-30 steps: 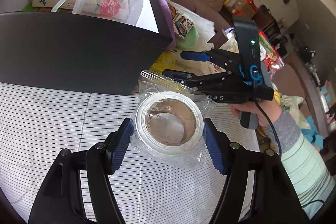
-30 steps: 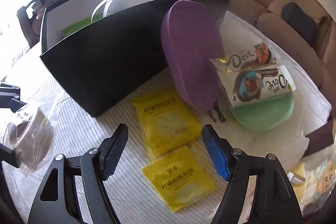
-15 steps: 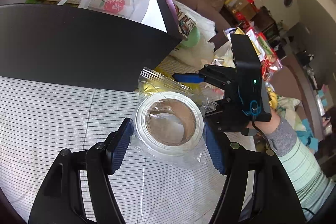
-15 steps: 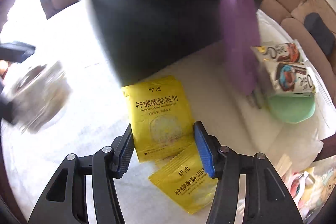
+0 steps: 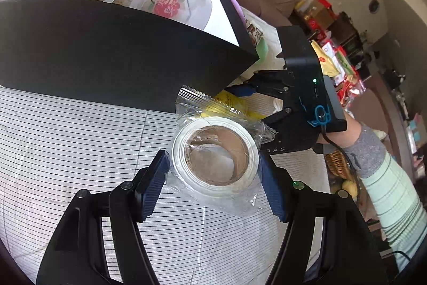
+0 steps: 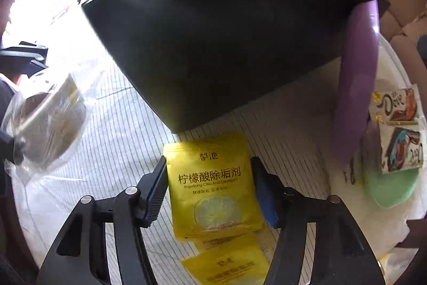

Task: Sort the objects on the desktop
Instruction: 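Hold the tape roll with the left tool while the right tool grasps a yellow sachet, then carry the tape roll and yellow sachet over the black box with both tools, then release the tape roll and yellow sachet into the box with both tools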

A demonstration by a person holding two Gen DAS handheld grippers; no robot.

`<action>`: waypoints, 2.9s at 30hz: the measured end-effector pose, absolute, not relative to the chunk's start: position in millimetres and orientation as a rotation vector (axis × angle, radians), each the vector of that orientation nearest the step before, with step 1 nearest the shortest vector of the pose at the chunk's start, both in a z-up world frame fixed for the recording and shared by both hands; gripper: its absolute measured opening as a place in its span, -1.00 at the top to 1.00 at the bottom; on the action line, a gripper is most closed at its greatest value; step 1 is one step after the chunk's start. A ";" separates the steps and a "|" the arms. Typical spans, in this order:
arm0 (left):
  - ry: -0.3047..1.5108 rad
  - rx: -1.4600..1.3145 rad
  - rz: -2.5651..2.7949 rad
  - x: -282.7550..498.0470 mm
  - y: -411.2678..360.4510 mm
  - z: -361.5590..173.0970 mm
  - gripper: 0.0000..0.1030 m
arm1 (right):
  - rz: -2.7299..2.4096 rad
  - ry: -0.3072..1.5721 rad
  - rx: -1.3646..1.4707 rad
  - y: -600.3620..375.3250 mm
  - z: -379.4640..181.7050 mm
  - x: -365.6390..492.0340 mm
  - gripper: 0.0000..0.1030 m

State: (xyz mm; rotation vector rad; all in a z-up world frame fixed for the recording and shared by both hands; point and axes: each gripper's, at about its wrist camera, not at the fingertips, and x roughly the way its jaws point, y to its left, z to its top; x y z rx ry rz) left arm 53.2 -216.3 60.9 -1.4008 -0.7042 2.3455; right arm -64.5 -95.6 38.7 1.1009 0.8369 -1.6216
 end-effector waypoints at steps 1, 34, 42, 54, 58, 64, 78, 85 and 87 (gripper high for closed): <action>-0.701 -1.398 2.346 52.8 -216.3 61.4 -0.25 | -1.639 0.819 1.095 -91.8 39.2 -62.5 -0.16; -0.367 -1.319 2.679 15.5 -351.5 194.0 -0.25 | -2.148 0.362 0.511 -135.3 300.6 -9.3 -0.14; -0.451 -1.323 2.720 21.7 -385.4 185.4 -0.25 | -2.106 0.314 0.541 -193.9 266.4 -18.8 -0.14; -0.494 -1.364 2.734 6.6 -412.9 176.3 -0.25 | -2.031 0.181 0.609 -243.4 225.5 -35.4 -0.14; -0.469 -1.362 2.711 0.0 -403.7 170.6 -0.25 | -2.018 0.229 0.649 -208.7 201.2 -27.9 -0.14; -0.426 -1.364 2.694 -12.1 -381.5 169.0 -0.21 | -2.070 0.200 0.788 -156.5 166.0 -35.0 -0.15; -0.420 -1.474 2.635 -33.8 -365.9 156.9 -0.21 | -2.134 0.481 0.952 -170.7 151.0 -62.1 -0.23; -0.412 -1.482 2.606 -23.6 -358.4 151.9 -0.21 | -2.170 0.115 0.936 -114.8 178.3 -63.1 -0.32; -0.406 -1.475 2.598 -20.1 -352.5 152.8 -0.21 | -2.192 0.063 0.944 -99.2 186.1 -62.9 -0.32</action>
